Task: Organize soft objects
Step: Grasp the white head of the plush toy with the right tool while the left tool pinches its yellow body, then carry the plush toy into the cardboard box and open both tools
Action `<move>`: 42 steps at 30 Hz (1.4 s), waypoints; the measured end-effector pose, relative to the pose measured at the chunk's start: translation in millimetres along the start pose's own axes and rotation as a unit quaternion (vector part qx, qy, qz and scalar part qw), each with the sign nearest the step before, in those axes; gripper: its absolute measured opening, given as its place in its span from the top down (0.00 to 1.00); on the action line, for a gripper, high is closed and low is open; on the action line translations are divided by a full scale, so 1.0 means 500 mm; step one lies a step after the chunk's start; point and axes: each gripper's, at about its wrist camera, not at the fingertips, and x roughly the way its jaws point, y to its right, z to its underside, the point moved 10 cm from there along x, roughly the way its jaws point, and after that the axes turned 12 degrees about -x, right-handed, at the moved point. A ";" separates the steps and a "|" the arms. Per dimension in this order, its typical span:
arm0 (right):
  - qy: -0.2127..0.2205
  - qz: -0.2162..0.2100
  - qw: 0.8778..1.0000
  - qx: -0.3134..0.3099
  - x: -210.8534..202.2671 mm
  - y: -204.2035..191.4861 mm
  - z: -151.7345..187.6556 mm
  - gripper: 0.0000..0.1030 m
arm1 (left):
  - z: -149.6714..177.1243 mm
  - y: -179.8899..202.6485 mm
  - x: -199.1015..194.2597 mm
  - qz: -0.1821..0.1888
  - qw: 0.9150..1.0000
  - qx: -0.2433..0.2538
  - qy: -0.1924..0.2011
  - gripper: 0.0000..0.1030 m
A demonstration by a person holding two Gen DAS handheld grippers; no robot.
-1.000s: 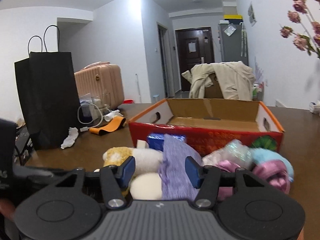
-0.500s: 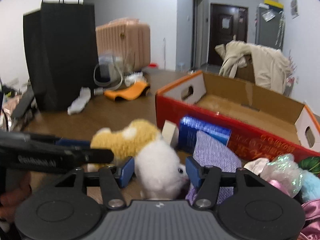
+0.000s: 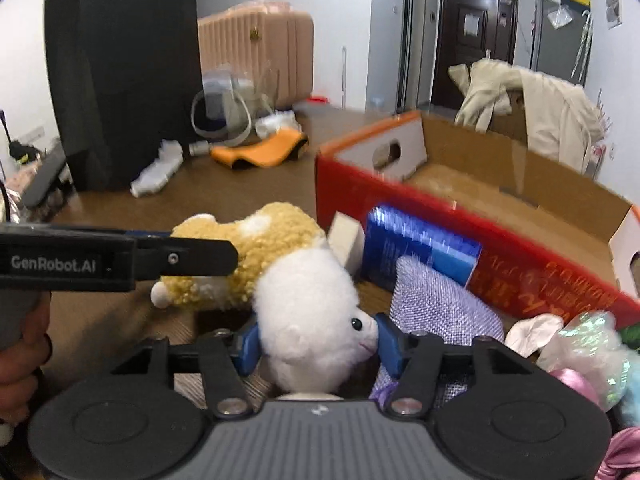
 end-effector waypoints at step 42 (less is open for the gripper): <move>-0.058 0.236 0.969 0.050 0.025 0.573 -0.050 0.33 | -0.187 0.408 0.569 0.054 0.989 0.066 -0.118 0.29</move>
